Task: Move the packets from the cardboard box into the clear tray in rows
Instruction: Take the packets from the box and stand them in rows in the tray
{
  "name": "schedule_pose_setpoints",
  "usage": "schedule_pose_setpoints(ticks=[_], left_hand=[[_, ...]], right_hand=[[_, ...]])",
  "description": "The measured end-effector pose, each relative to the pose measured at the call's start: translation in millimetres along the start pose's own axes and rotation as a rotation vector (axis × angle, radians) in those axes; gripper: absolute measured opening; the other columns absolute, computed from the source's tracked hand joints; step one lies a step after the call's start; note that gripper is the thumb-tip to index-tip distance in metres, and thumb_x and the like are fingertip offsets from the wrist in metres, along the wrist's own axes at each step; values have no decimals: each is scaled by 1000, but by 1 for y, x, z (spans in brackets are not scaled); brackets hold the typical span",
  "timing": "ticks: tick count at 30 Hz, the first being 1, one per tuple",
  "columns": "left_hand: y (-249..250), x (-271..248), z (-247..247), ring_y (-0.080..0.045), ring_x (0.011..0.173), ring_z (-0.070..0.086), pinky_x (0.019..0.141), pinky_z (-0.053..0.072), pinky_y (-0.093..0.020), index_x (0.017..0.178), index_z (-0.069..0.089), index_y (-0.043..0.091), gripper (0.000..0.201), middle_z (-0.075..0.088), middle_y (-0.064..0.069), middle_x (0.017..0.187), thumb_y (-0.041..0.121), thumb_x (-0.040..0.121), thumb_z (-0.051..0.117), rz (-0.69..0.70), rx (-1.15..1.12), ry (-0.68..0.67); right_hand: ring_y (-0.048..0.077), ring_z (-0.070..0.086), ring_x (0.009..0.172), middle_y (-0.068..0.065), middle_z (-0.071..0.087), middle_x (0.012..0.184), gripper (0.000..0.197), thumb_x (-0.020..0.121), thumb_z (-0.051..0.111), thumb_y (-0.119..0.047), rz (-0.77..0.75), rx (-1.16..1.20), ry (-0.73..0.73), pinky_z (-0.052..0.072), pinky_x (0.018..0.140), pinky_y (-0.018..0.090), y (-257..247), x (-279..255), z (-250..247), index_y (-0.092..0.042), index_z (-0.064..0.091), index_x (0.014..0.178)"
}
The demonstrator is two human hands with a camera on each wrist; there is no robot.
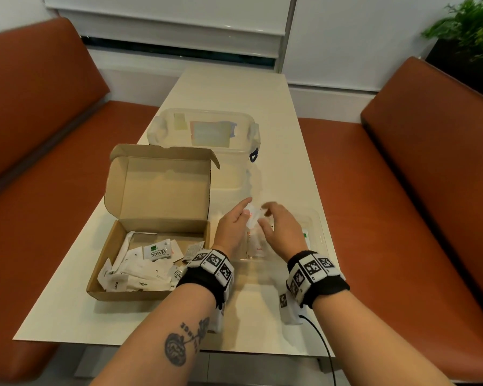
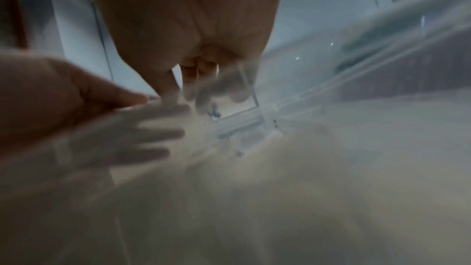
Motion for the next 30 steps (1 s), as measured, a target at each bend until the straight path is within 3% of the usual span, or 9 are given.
schedule_pose_setpoints(ticks=[3,6,8,10,12,16,20,24,30], left_hand=[[1,1,4,-3,104,51,96,38,-24,142,41,31,44,56,5,122,18,100,41,14,51,-46],[2,-1,5,-11,85,54,82,39,-15,147,31,32,53,56,16,72,18,99,45,4,73,-33],[4,-2,3,-16,84,59,91,39,-19,148,26,34,57,57,12,57,18,98,47,4,77,-23],[7,-3,2,-20,107,61,105,35,-29,149,24,34,59,71,0,83,20,98,50,4,48,-30],[7,-5,3,-14,121,54,106,33,-27,148,28,33,56,70,-12,104,23,97,50,1,26,-46],[10,-5,-10,-11,120,51,97,40,-23,138,47,26,41,60,2,125,32,97,51,62,173,161],[2,-2,-16,-19,139,32,115,26,-31,141,42,12,48,37,-6,150,1,95,43,-37,420,243],[-3,-6,-12,-20,142,28,114,27,-30,149,29,14,70,26,-4,156,-16,86,33,-157,427,199],[-6,-7,-13,-24,136,38,107,40,-40,150,26,17,74,30,-6,155,-18,85,30,-200,408,193]], right_hand=[[19,54,107,1,55,128,52,92,47,-5,-68,57,-65,34,88,19,-12,7,-11,-24,40,140],[16,56,108,2,61,123,49,87,43,4,-40,185,-157,38,89,15,-15,10,-16,-21,60,125],[16,60,99,3,64,116,38,87,48,1,49,379,-128,47,85,20,-12,8,-18,-18,68,112],[18,63,83,1,67,103,26,87,57,-6,87,469,-78,53,75,20,-11,7,-20,-19,70,106],[16,61,70,-2,62,86,24,85,65,-8,97,507,-60,54,70,21,-10,6,-21,-18,68,106],[17,59,65,0,52,71,27,85,62,1,174,559,-92,57,75,31,1,0,-16,-8,68,109],[15,55,70,3,61,72,6,82,64,-6,199,299,-110,47,70,28,14,-12,-6,-9,68,84],[16,57,75,-1,61,71,10,80,68,-15,241,165,-141,43,65,23,18,-21,5,-18,62,73],[19,42,106,1,57,103,11,81,70,-26,152,-138,-108,34,85,24,19,-20,11,-15,70,85]])
Point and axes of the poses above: each hand's wrist, its own x-axis towards the middle knuckle, its own z-axis out of the palm, y = z × x, the point moved 4 cm from there along x, towards the middle knuckle
